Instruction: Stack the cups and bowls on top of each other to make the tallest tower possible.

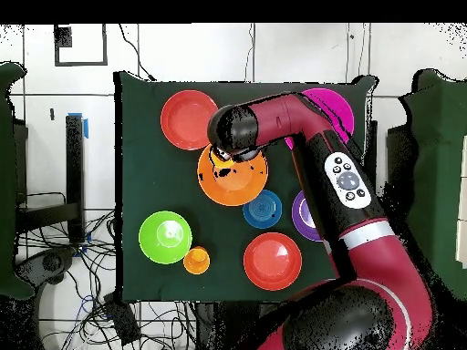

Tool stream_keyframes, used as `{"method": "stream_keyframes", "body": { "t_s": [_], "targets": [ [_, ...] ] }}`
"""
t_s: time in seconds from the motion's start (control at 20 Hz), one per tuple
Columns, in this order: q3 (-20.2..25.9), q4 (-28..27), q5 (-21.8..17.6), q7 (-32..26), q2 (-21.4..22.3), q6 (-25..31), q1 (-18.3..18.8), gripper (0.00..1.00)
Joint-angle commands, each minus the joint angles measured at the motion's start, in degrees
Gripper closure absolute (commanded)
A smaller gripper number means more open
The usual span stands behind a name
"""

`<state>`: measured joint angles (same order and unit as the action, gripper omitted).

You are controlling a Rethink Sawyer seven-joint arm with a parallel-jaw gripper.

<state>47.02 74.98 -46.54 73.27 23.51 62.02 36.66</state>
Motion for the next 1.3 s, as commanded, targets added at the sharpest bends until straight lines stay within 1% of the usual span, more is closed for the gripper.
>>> {"method": "stream_keyframes", "body": {
  "t_s": [0.05, 0.1, 0.5, 0.7, 0.85, 1.0, 1.3],
  "targets": [
    [-3.2, 0.6, -3.3, -10.3, -1.7, -2.8, -1.4, 1.00],
    [-3.2, 0.5, -3.3, -10.2, -1.8, -2.7, -1.4, 0.00],
    [-2.9, 0.9, -3.0, -10.0, -1.8, -3.4, -1.2, 0.00],
    [-2.3, 0.9, -2.8, -11.0, -2.2, -3.7, -0.9, 0.00],
    [-2.8, 0.7, -2.8, -9.7, -2.4, -3.9, -1.2, 0.00],
    [-2.8, 1.7, -2.4, -8.8, -1.0, -3.8, -1.1, 0.00],
    [-2.7, 4.7, -0.6, -7.8, 2.7, -1.6, -0.5, 0.00]
  ]
}}
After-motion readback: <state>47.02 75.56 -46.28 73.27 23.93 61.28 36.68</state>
